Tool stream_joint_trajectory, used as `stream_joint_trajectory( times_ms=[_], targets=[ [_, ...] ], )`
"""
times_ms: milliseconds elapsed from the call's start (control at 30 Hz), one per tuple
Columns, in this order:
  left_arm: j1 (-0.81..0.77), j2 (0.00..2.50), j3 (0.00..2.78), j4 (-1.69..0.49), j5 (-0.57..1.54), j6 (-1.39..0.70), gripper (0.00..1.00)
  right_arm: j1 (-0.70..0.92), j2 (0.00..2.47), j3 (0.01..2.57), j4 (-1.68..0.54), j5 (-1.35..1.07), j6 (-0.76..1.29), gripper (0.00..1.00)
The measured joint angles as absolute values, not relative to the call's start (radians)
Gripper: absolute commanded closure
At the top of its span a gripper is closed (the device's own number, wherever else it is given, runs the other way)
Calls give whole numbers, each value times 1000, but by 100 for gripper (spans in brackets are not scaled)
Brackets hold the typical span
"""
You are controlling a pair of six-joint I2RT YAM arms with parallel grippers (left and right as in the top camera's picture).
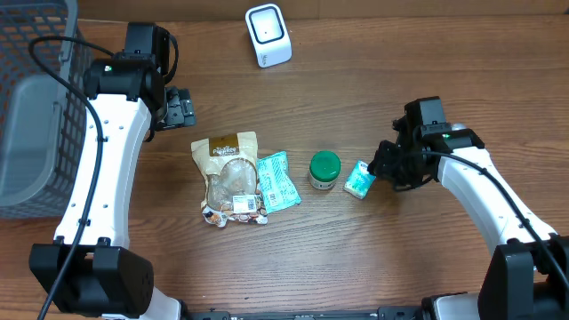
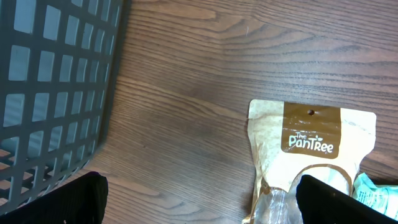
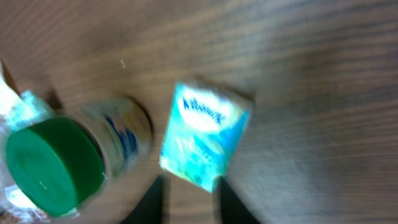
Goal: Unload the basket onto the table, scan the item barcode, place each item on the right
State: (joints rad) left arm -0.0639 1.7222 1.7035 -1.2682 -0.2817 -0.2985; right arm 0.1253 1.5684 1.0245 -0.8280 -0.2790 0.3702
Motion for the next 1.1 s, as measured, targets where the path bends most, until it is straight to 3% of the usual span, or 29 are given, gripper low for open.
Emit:
stream_joint_trajectory(
  times_ms=[533,833,1100],
  targets=[
    [-64,1722,1703,-1268,-282,-299,0,125,1594,962,-546,-201,365,96],
    [-64,1722,1703,-1268,-282,-299,1,125,1672,955,-619,-190,366,96],
    [-64,1722,1703,-1268,-281,-299,0,125,1676,953,-843,-183,366,94]
  ],
)
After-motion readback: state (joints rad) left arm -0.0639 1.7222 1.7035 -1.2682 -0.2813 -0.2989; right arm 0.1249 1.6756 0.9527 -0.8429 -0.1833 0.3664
